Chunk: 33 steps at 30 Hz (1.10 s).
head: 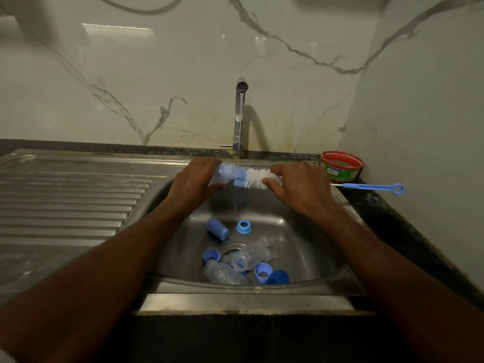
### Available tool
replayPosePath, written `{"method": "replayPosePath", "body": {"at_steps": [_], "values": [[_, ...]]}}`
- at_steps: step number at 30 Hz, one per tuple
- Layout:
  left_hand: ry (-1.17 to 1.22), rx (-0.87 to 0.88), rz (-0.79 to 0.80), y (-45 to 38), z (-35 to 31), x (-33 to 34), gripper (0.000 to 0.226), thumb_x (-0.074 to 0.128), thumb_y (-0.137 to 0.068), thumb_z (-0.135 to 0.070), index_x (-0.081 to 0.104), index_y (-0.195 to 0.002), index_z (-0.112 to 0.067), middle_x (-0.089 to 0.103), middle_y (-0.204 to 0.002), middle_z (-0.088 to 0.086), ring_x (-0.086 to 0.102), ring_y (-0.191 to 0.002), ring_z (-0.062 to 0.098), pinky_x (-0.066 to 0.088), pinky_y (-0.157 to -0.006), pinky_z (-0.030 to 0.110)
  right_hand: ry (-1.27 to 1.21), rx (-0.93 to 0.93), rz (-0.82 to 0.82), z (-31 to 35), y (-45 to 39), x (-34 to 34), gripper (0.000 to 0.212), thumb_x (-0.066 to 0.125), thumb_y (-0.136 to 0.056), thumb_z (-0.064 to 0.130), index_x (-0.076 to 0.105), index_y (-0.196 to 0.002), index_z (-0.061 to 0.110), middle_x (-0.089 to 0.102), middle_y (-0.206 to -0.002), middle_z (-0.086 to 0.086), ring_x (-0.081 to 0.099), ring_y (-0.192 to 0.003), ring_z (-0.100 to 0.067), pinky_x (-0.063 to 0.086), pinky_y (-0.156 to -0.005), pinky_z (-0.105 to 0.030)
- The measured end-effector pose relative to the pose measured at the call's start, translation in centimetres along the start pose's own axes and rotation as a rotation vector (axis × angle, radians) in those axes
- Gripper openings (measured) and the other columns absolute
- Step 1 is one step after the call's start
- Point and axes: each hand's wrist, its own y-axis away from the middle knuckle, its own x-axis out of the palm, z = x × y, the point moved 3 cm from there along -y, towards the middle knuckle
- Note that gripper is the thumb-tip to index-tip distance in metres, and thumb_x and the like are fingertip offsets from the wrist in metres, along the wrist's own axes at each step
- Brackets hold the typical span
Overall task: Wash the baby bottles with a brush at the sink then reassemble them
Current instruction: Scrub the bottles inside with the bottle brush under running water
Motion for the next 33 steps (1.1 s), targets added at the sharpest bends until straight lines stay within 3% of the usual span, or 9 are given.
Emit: {"method": "replayPosePath", "body": {"at_steps": [4,8,13,16,18,23,28,33], "values": [[-0.063,0.154,0.083,0.0,-1.0,0.7,0.063,0.079,-0.084,-0.042,0.055,-0.138,-0.018,0.061,-0.133,0.009,0.056,-0.121,0.027,0.047,-0.099,0.041,0.020,0.022,0.015,0.3,0.2,0.4,0.036,0.054,-0.094,0.060,0.068,-0.115,0.034,0.072,-0.094,0.002,0.066,-0.084,-0.020,0.054,-0.069,-0.036],[0.012,0.032,0.030,-0.2,0.7,0.3,0.059,0.079,-0.085,-0.041,0.057,-0.134,-0.019,0.063,-0.131,0.007,0.057,-0.119,0.026,0.048,-0.099,0.043,-0.014,-0.035,0.017,-0.6,0.1,-0.3,0.037,0.055,-0.094,0.060,0.071,-0.114,0.033,0.074,-0.094,0.002,0.067,-0.086,-0.021,0.054,-0.070,-0.037],[0.032,0.249,0.184,0.1,-0.4,0.9,0.062,0.075,-0.087,-0.046,0.054,-0.140,-0.022,0.061,-0.135,0.002,0.056,-0.120,0.018,0.046,-0.100,0.034,-0.005,-0.031,0.062,-0.1,0.4,0.3,0.042,0.055,-0.094,0.063,0.068,-0.121,0.034,0.074,-0.099,0.001,0.066,-0.087,-0.020,0.055,-0.071,-0.037],[0.106,0.129,0.050,-0.1,0.8,0.1,0.057,0.076,-0.088,-0.040,0.057,-0.137,-0.019,0.062,-0.133,0.005,0.056,-0.120,0.020,0.045,-0.102,0.036,-0.029,-0.037,0.047,-0.6,0.3,-0.4,0.041,0.053,-0.096,0.062,0.069,-0.118,0.033,0.074,-0.096,0.001,0.066,-0.086,-0.021,0.054,-0.072,-0.036],[0.120,0.027,0.046,0.1,0.9,0.4,0.056,0.078,-0.087,-0.036,0.058,-0.135,-0.016,0.063,-0.132,0.009,0.057,-0.120,0.025,0.043,-0.101,0.038,0.007,-0.040,0.039,-0.4,0.1,-0.5,0.040,0.051,-0.096,0.063,0.069,-0.115,0.032,0.073,-0.094,0.002,0.066,-0.085,-0.020,0.054,-0.072,-0.035],[0.089,0.215,0.144,-0.1,-0.4,1.3,0.062,0.077,-0.087,-0.042,0.054,-0.139,-0.018,0.061,-0.134,0.006,0.056,-0.120,0.021,0.042,-0.100,0.032,0.028,0.020,0.032,-0.1,0.5,0.2,0.041,0.054,-0.095,0.061,0.068,-0.121,0.033,0.073,-0.097,0.001,0.067,-0.087,-0.021,0.049,-0.067,-0.032],[0.125,0.008,0.039,-0.1,1.1,0.6,0.058,0.078,-0.087,-0.033,0.055,-0.138,-0.018,0.059,-0.136,0.008,0.054,-0.124,0.025,0.041,-0.104,0.039,0.015,-0.031,0.041,-0.4,0.2,-0.2,0.039,0.052,-0.096,0.062,0.068,-0.118,0.034,0.073,-0.094,0.002,0.066,-0.085,-0.019,0.054,-0.071,-0.036],[0.091,0.286,0.141,-0.3,-0.3,0.5,0.058,0.078,-0.087,-0.037,0.055,-0.138,-0.020,0.060,-0.134,0.002,0.054,-0.120,0.016,0.041,-0.101,0.030,-0.030,-0.067,0.092,-0.4,0.3,0.4,0.043,0.053,-0.095,0.063,0.066,-0.123,0.032,0.074,-0.101,0.000,0.066,-0.088,-0.021,0.056,-0.075,-0.039]]}}
